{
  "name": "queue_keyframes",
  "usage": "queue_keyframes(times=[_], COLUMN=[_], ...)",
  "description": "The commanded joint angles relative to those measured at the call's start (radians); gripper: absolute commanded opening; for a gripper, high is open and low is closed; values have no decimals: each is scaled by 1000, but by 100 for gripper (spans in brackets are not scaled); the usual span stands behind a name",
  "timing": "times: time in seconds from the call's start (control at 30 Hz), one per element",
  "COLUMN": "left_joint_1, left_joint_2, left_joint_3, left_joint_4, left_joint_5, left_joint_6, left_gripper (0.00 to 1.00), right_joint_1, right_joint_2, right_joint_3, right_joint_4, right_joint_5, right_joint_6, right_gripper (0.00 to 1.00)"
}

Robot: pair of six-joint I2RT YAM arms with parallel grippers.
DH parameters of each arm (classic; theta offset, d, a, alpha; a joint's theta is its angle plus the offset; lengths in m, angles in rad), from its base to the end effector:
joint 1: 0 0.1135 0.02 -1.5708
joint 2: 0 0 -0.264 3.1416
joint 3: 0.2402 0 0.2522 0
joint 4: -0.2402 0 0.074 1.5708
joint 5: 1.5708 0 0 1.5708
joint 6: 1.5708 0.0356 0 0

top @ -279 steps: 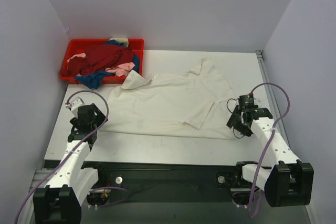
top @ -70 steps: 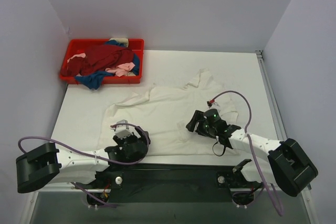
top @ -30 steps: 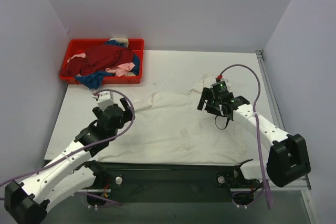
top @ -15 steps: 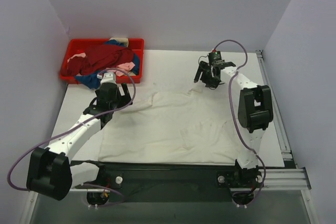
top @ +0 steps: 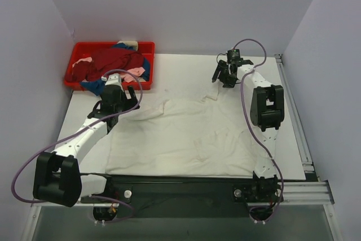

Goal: Fold and stack the t-shirts
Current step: Grap the side of the flattened tshirt furthest away from the robot with both arms

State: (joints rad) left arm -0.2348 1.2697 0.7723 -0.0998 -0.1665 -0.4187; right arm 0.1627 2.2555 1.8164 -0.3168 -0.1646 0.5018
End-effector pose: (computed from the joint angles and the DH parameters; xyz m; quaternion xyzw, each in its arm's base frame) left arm 0.2696 -0.0584 0.2401 -0.1196 0.8735 -0.0800 0.4651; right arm 0.5059 0.0889 0.1933 0.1223 0.9074 0.2002 0.3487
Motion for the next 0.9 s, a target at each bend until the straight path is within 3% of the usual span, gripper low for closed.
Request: queue_keyframes(times=[0.0, 0.23, 0.43, 0.63, 0.77, 0.87], left_joint_1=[6, 8, 6, -20, -55, -70], left_joint_2=[0, 22, 80, 169, 244, 313], left_joint_3=[16, 8, 44, 80, 130, 198], left_joint_4=[58, 58, 18, 48, 69, 52], left_joint_5=[22, 9, -10, 9, -25, -37], left_joint_6=[18, 21, 24, 20, 20, 38], left_gripper=[97, 97, 97, 97, 97, 96], right_joint_1=[-9, -15, -15, -14, -15, -22], right_joint_2=[38, 87, 84, 85, 62, 33], right_joint_3=[63, 96, 74, 60, 23, -8], right_joint_4=[-39, -36, -2, 16, 30, 36], right_joint_5=[-12, -59, -85, -111, -113, -118], right_joint_6=[-11, -11, -11, -22, -28, -29], right_gripper=[60, 58, 46, 27, 3, 0])
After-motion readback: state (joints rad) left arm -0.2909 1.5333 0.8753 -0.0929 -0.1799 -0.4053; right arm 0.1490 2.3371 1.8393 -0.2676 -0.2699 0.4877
